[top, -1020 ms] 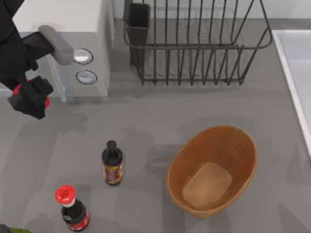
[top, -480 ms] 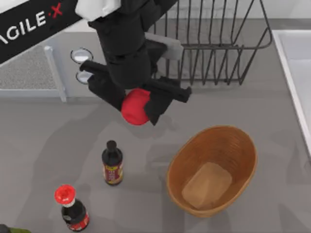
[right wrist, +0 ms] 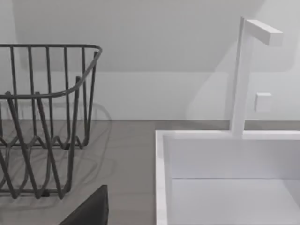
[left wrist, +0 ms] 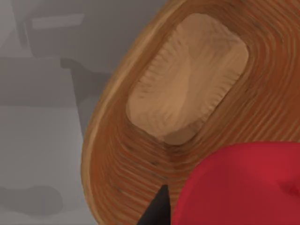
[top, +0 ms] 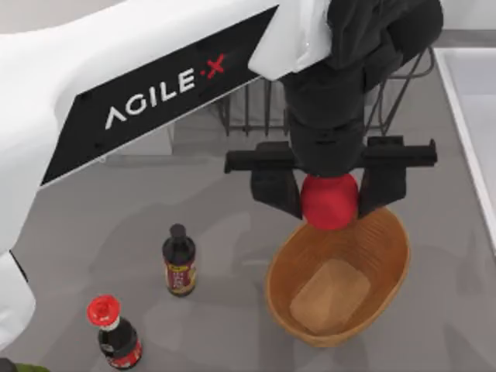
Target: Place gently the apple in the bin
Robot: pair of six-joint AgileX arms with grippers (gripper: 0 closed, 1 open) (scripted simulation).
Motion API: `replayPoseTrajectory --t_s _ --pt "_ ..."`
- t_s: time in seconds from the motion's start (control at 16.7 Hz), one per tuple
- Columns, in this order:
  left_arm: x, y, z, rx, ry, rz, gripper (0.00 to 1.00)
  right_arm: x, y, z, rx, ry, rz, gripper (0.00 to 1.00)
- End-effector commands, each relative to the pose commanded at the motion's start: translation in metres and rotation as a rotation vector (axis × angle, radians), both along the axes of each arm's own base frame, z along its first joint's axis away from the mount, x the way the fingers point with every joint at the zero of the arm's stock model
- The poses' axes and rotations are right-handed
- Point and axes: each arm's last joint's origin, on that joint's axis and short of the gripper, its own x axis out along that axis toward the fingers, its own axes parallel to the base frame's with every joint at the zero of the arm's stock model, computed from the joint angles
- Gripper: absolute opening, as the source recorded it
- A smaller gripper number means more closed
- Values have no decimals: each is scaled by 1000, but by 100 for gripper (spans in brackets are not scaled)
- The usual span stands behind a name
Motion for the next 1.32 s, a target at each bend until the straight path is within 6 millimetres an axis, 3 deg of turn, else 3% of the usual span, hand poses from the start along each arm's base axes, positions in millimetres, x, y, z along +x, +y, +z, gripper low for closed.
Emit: replayPoseTrajectory --t_s 0.24,0.66,1.14,1.32 --pt "-9 -14 -6 13 31 80 0 0 0 0 0 0 0 100" --pt "-7 -13 -10 14 32 85 0 0 0 0 0 0 0 100" --pt "-8 -21 -68 11 27 81 0 0 0 0 0 0 0 100" --pt "-8 -21 -76 14 32 83 0 0 0 0 0 0 0 100"
